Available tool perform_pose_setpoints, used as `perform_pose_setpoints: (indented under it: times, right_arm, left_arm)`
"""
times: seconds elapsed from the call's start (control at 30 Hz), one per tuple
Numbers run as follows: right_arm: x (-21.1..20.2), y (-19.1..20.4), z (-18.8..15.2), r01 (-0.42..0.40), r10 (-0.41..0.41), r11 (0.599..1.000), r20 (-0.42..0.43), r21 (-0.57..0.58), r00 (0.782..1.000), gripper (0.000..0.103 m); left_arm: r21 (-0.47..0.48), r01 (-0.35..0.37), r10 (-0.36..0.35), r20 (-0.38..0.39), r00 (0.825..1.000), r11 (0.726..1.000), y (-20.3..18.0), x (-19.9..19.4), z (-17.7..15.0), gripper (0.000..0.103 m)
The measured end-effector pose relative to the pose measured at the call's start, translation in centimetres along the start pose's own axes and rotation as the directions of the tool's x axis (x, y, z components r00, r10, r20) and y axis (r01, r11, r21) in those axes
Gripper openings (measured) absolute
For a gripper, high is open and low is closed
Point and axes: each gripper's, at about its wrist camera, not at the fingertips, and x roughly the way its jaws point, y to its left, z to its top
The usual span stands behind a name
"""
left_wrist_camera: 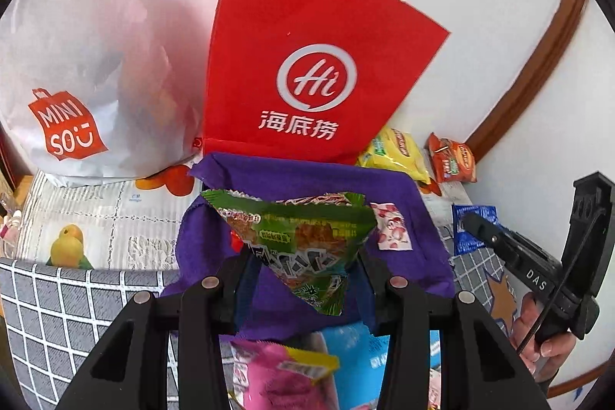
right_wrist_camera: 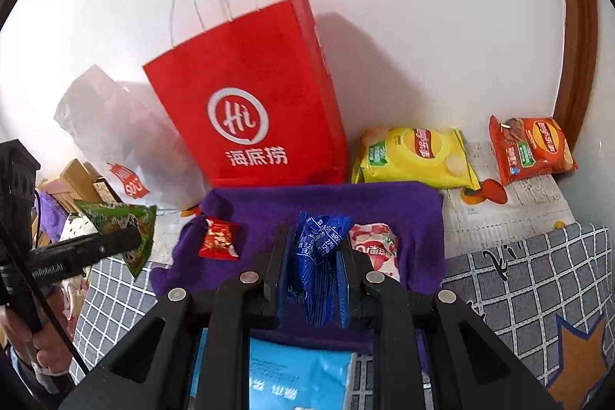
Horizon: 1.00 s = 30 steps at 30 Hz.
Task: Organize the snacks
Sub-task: 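Carry the blue snack onto the purple towel with the right tool while the left tool carries the green bag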
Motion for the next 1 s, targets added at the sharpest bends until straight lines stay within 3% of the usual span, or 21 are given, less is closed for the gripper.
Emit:
perform_pose_setpoints:
  times: [0.43, 1.0]
  right_arm:
    - [6.1, -3.2, -3.1, 0.005, 0.000, 0.999, -0.132, 0.036, 0.991, 0.021]
    - [9.5, -4.1, -4.5, 0.019, -0.008, 0.999, -0.235, 0.045, 0.972, 0.023]
  left_arm:
    - [-0.028, -0.032, 0.029, -0.122, 0.992, 0.999, 2.0, 6.1, -1.6, 0.042]
    - [-0.044, -0.031, 0.022, -0.191, 0.981, 0.999, 2.8, 9.2, -2.9, 0.042]
